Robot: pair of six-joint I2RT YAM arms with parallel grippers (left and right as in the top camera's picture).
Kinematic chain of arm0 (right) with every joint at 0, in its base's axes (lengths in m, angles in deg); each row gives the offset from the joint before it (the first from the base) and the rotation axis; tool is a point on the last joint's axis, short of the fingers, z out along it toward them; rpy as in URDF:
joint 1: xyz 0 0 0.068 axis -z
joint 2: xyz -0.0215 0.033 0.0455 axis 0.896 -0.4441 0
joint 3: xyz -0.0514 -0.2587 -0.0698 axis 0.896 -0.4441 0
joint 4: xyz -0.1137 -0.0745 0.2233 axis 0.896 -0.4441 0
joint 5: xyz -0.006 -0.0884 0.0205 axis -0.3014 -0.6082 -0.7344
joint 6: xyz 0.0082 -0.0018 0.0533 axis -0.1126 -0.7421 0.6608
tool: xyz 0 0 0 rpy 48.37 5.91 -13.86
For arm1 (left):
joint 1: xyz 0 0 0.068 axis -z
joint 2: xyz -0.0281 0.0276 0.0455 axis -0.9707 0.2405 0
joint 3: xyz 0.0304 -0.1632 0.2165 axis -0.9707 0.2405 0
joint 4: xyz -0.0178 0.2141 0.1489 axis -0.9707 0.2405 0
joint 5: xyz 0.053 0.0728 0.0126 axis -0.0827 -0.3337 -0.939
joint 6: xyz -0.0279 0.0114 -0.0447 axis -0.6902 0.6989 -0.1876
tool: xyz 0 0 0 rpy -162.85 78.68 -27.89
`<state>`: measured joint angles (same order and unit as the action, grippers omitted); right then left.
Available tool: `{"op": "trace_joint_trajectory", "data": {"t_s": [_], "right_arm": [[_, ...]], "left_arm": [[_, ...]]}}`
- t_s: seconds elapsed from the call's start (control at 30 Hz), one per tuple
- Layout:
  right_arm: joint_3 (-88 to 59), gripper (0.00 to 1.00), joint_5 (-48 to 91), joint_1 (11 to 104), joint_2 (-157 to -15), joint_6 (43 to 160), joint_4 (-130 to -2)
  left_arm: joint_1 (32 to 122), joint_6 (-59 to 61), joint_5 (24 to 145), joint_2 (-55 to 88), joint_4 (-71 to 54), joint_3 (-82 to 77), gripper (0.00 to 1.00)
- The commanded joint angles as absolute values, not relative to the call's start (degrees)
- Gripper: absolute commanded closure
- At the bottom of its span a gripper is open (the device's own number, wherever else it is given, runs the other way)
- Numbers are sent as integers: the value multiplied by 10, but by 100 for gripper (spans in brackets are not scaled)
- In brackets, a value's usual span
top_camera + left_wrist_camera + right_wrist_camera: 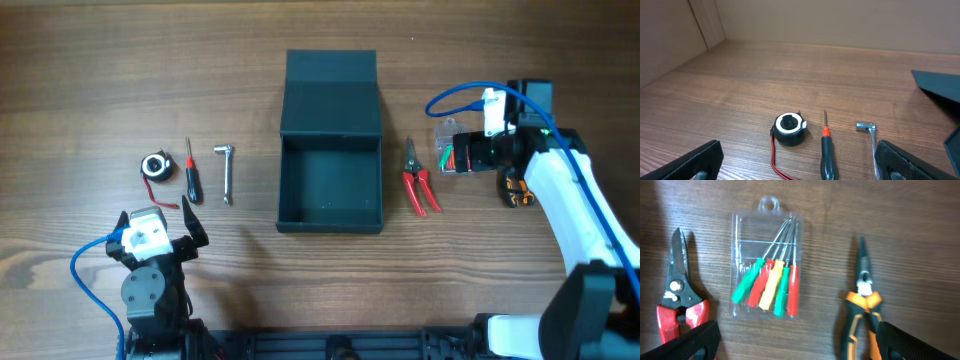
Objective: Pack container
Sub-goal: 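Move the right gripper forward above the clear screwdriver case, then lower the right gripper and grasp the clear screwdriver case by its top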
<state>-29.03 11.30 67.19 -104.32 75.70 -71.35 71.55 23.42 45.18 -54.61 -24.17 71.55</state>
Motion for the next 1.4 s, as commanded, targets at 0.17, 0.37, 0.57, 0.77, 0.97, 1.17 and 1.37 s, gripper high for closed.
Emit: {"op": "trace_joint_trajectory", "data": {"t_s": [0.17,0.37,0.57,0.77,0.97,1.17,1.37], "right_arm": [[-285,1,139,665,-1097,818,-696],[-173,0,142,650,-1123,833,-779],[-80,0,146,648,-1228,813,-860],[-80,0,150,647,-1261,783,-868],[-80,0,161,640,-1292,788,-866],[-80,0,163,625,-1318,788,-847],[-82,0,139,625,-1321,777,-825]], "left_arm": [[719,247,449,-549,-244,718,0],[719,247,449,-549,-244,718,0],[719,247,449,-549,-244,718,0],[719,247,449,-549,-244,718,0],[719,247,449,-549,-244,718,0],[719,247,449,-549,-244,718,0],[719,247,449,-549,-244,718,0]]}}
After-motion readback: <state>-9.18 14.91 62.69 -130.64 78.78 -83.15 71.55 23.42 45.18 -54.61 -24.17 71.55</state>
